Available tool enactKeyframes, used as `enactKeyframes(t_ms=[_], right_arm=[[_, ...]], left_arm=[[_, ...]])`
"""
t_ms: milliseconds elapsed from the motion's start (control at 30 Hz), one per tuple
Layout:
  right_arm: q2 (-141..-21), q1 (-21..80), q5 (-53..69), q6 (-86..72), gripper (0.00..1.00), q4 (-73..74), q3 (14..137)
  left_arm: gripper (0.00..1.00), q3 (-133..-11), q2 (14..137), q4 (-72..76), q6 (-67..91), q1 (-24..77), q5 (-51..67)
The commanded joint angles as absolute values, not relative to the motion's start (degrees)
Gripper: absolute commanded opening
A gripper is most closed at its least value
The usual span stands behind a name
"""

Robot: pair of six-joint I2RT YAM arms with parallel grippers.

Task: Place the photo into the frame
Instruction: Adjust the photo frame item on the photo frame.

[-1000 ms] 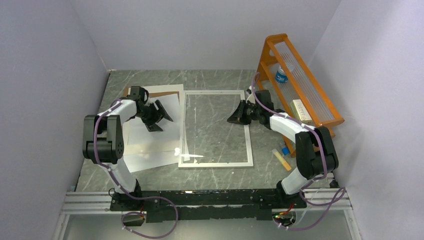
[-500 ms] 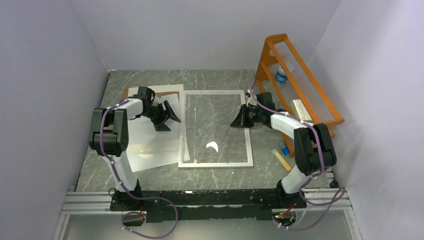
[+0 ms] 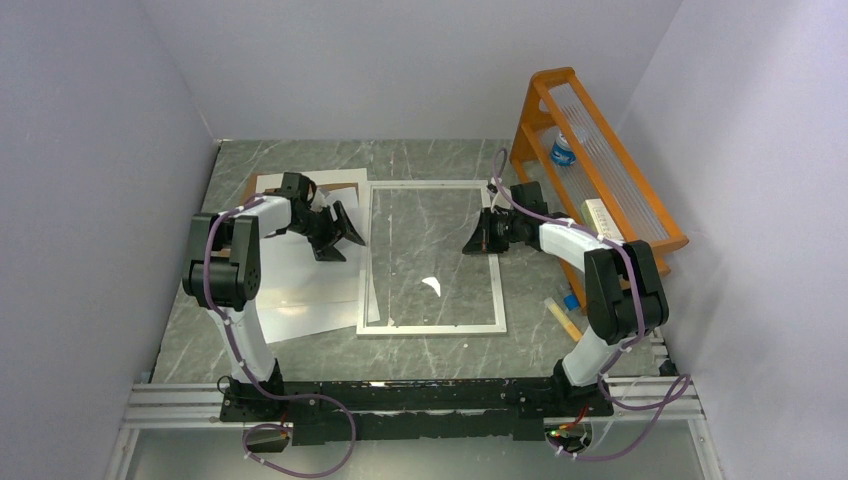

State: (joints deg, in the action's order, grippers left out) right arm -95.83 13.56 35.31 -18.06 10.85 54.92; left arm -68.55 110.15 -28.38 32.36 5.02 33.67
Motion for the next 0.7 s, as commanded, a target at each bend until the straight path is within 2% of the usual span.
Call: enactKeyframes(t_ms=[0,300,500,667], right_arm=[[-96.7,13.4,33.7,-14.7,0.0,12.2,58.1],[-98.2,13.5,34.8,-14.2,0.0,12.6,59.5],[-99.0,13.8,36.3,-16.2,0.0,11.9,59.2],[-99.2,13.9,35.3,-20.5,0.06,10.8,58.1]], left_arm=[[0.75,-69.2,112.2,-28.1,30.4,6.5,31.9],[0.74,-69.4,113.9,-29.2,29.1,7.2,29.8],[0.7,-69.0,114.3,-28.5,29.4,7.3,30.6],[0.67,-68.8,114.5,-28.0,29.9,7.3,31.0]])
